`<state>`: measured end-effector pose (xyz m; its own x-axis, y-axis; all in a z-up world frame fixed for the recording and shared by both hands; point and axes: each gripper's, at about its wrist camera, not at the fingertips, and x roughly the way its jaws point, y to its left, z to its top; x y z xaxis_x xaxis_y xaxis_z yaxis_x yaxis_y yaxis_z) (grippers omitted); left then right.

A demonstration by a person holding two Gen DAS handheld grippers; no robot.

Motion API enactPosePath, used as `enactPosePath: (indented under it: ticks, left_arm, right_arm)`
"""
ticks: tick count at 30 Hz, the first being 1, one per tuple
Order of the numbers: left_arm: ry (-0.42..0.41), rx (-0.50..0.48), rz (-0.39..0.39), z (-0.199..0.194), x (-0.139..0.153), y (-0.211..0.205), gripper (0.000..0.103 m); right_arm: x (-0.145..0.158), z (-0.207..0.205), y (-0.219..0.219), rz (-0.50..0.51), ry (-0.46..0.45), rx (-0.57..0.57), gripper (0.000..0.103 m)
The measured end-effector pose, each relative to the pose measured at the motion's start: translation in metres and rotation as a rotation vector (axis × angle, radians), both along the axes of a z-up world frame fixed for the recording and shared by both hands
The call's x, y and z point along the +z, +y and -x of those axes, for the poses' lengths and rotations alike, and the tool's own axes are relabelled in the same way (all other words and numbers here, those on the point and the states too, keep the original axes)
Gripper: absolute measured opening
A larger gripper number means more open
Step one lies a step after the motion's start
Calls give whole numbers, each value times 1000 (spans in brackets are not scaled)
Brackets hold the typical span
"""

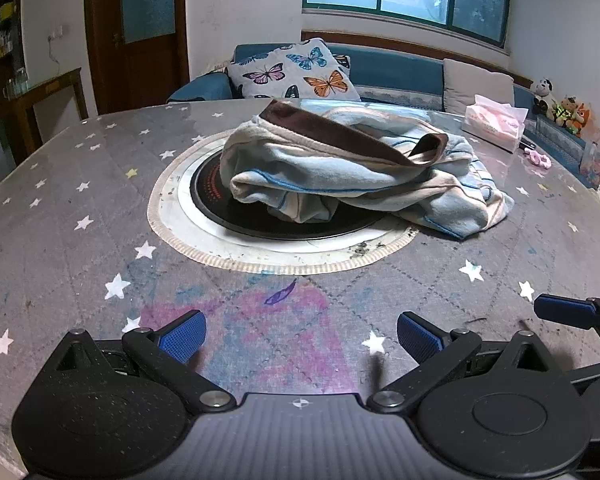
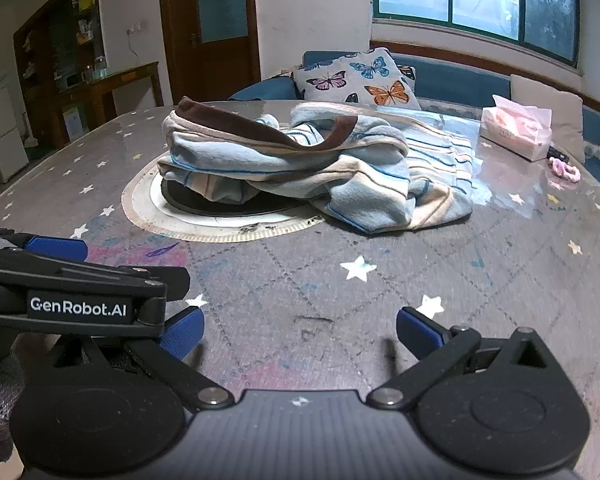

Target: Fold clothes

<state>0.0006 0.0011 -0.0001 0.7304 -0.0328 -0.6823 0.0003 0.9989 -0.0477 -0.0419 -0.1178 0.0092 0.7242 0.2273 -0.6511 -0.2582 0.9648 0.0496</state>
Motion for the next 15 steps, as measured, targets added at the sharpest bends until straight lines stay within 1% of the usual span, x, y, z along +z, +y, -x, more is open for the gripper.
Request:
enactPosePath:
  ticks: [2, 4, 6, 8, 12, 15]
  left_arm:
    - [6, 0, 7, -2, -1, 2, 103]
    - [-31, -3, 10, 5, 1, 7, 103]
    - [-16, -4, -27, 4, 2, 1, 103]
    - [-8, -4, -35, 2, 0, -2, 103]
    - [-5, -8, -17, 2, -2, -2, 103]
    - [-4, -12, -21, 1, -2, -3, 103]
  right_arm:
    - [-1, 0, 0, -1, 0, 1, 103]
    - [-2, -1, 0, -2, 0, 2, 103]
    - [-2, -1, -1, -3, 0, 2, 103]
    - [-2, 0, 0, -6, 1, 1, 103]
    - [0, 1, -1, -7, 12, 3, 103]
    - [1, 1, -1, -5, 15, 4, 103]
